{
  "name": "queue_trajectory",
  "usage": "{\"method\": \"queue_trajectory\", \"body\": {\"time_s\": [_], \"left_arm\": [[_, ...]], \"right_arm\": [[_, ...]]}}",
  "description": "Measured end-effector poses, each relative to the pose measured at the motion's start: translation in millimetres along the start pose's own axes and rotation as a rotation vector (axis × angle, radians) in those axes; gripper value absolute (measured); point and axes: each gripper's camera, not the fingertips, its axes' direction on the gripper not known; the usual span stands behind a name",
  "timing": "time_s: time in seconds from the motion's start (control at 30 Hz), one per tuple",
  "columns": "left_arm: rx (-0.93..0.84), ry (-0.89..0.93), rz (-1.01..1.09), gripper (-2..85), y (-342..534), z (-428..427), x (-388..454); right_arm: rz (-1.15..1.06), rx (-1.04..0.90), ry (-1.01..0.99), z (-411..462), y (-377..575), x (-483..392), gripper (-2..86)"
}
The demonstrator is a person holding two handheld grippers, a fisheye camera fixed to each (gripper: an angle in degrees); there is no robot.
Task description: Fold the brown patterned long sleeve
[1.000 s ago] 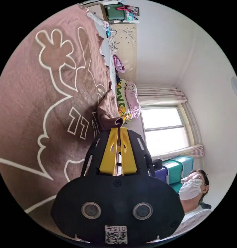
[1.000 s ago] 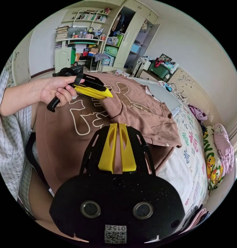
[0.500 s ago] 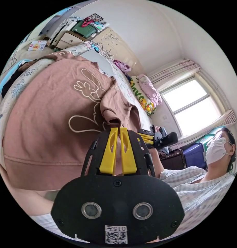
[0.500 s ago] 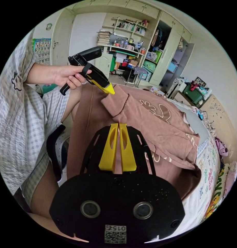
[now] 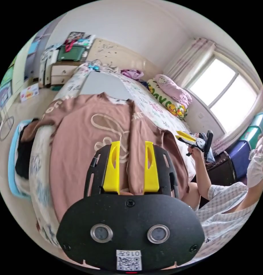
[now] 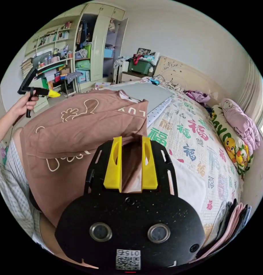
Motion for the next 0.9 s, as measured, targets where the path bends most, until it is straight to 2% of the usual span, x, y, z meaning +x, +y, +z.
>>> {"method": "queue_trajectory", "body": {"time_s": [0.13,0.3,0.4,0.5,0.63,0.83,0.9], "left_arm": [[-0.021,0.159,-0.073,13.7,-126.5,130.5,-5.3],[-0.147,0.004,-0.066,14.5,-201.6,257.1,13.8],[-0.22,0.003,-0.088,13.5,-212.7,314.9,19.9],[-0.17,-0.067,-0.073,9.2,-221.4,331.4,30.8],[-0.099,0.031,-0.09,1.5,-238.3,335.1,37.3],[-0.085,0.001,-0.068,0.1,-252.4,347.8,48.0],[-0.132,-0.04,-0.095,0.4,-251.6,361.3,41.6]], "right_arm": [[-0.043,-0.092,0.106,40.2,-26.9,-9.2,10.6],[-0.064,-0.088,0.192,45.0,-50.4,-15.3,8.2],[-0.005,-0.046,0.165,38.9,-55.3,-4.5,6.6],[0.039,-0.044,0.079,35.5,-66.9,13.0,5.1],[0.115,-0.048,0.067,30.2,-75.7,29.1,1.4],[0.289,-0.063,0.027,20.9,-82.8,68.0,0.0],[0.315,-0.085,0.002,21.7,-85.8,80.1,0.1]]}}
